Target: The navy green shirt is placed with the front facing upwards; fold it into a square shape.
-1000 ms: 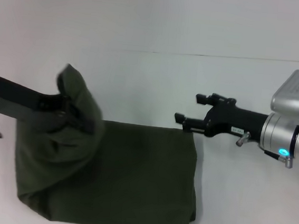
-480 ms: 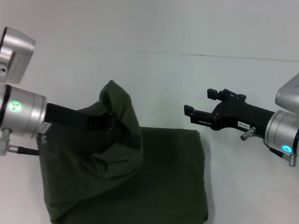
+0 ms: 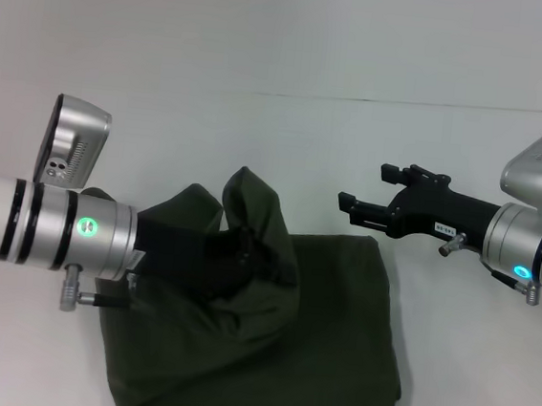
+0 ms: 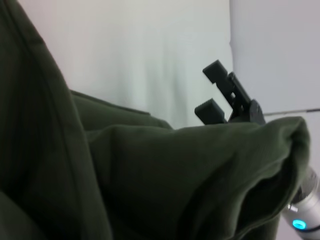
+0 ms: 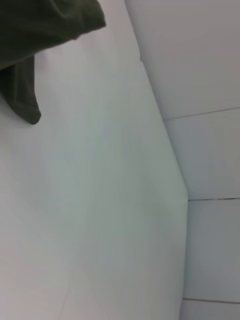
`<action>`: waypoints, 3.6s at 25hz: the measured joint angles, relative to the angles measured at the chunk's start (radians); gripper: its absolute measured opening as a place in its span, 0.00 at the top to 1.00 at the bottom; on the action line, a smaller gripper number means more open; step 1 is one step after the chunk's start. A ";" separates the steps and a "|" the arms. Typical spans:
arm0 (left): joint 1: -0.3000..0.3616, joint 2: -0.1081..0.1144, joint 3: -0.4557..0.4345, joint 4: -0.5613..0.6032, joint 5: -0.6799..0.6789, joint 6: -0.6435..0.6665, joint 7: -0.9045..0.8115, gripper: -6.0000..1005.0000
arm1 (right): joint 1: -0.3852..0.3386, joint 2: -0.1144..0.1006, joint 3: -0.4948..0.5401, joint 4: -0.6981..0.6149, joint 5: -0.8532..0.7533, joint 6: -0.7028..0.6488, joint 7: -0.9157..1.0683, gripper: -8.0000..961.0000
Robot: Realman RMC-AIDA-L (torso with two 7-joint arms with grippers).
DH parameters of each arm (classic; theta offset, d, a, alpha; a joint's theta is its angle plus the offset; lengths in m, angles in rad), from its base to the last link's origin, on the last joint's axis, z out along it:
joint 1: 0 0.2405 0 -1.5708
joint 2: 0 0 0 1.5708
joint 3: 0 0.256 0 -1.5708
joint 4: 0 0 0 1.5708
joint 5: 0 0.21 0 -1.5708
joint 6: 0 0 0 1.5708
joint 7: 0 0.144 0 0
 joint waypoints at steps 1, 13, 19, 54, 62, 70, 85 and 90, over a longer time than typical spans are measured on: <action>0.000 0.000 0.000 -0.014 -0.014 -0.010 0.011 0.92 | 0.000 0.000 0.000 0.000 0.000 0.003 0.000 0.05; 0.015 0.003 -0.008 -0.119 -0.150 -0.037 0.181 0.69 | -0.001 0.001 0.001 0.001 0.024 0.013 0.000 0.05; 0.022 0.005 0.010 -0.121 -0.172 0.008 0.221 0.51 | -0.006 0.000 0.002 0.001 0.040 0.021 -0.003 0.05; 0.160 0.018 0.072 0.013 -0.605 0.163 0.821 0.08 | -0.014 -0.028 -0.036 -0.101 -0.032 -0.149 0.381 0.05; 0.287 0.087 0.080 0.055 -0.587 0.219 0.945 0.08 | 0.066 -0.079 -0.037 -0.233 -0.259 -0.358 1.008 0.05; 0.357 0.115 0.048 0.138 -0.500 0.251 0.986 0.08 | 0.201 -0.159 -0.030 -0.164 -0.384 -0.464 1.389 0.05; 0.381 0.112 -0.069 0.183 -0.457 0.340 1.082 0.08 | 0.309 -0.161 -0.039 -0.015 -0.503 -0.483 1.606 0.05; 0.371 0.100 -0.069 0.152 -0.465 0.320 1.098 0.08 | 0.302 -0.157 -0.040 0.000 -0.505 -0.467 1.608 0.05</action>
